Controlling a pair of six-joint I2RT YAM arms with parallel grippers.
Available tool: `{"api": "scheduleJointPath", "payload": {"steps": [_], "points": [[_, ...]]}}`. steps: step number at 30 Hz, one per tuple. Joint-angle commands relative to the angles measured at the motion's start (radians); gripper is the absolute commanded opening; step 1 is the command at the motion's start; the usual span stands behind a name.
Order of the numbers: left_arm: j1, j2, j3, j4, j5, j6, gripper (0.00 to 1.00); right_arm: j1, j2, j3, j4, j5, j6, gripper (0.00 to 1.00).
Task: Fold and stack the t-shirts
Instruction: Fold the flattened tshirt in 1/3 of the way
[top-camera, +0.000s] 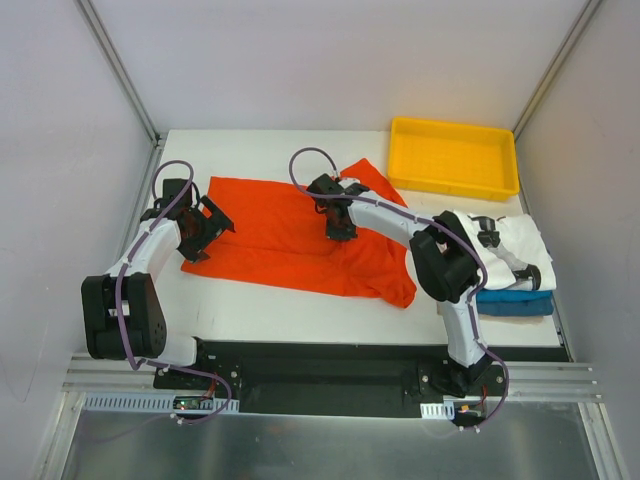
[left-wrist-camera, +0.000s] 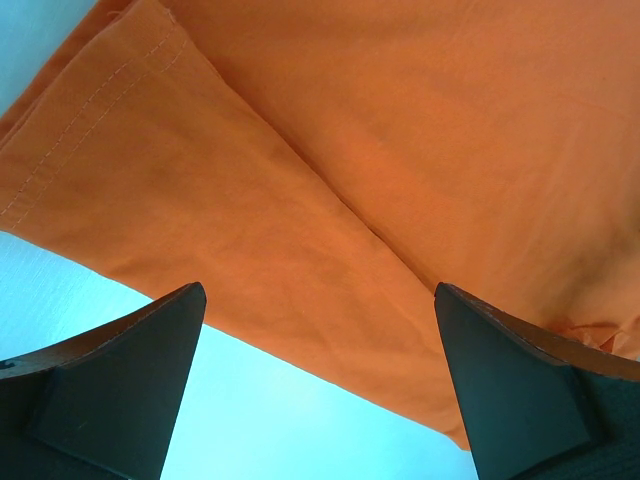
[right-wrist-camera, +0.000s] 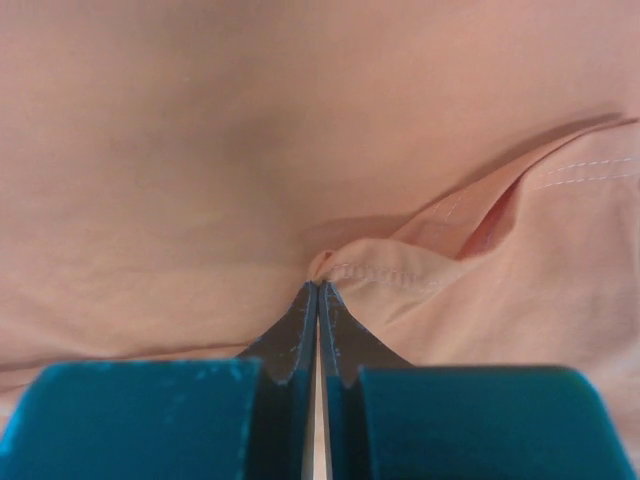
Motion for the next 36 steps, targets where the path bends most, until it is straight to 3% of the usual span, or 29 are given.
{"api": "scheduleJointPath", "payload": {"steps": [1, 14, 17, 19, 20, 21, 24, 29, 36], "points": [[0.011, -0.023, -0.002, 0.002, 0.005, 0.023, 0.99, 0.013, -0.046, 0.047, -0.012, 0.069, -0.036, 0.01], [0.014, -0.021, -0.002, 0.001, 0.005, 0.029, 0.99, 0.055, 0.070, 0.227, -0.018, -0.030, -0.158, 0.02], [0.016, -0.020, 0.000, 0.002, 0.007, 0.035, 0.99, 0.053, 0.093, 0.261, -0.054, -0.029, -0.169, 0.21], [0.016, -0.018, 0.003, 0.002, 0.007, 0.038, 0.99, 0.050, 0.081, 0.267, -0.071, -0.012, -0.176, 0.52], [0.014, -0.017, 0.004, 0.002, 0.009, 0.040, 0.99, 0.047, 0.072, 0.264, -0.082, -0.017, -0.178, 0.82], [0.016, -0.017, 0.004, 0.002, 0.010, 0.041, 0.99, 0.044, 0.040, 0.242, -0.085, -0.030, -0.182, 0.97], [0.016, -0.014, 0.009, 0.002, 0.007, 0.046, 0.99, 0.043, -0.078, 0.171, -0.081, -0.058, -0.192, 0.97], [0.014, 0.008, 0.021, 0.002, 0.007, 0.052, 0.99, 0.043, -0.357, -0.181, 0.027, -0.084, -0.170, 0.97], [0.014, 0.063, 0.047, 0.032, 0.038, 0.054, 0.99, -0.019, -0.720, -0.623, 0.036, -0.144, -0.051, 0.99]]}}
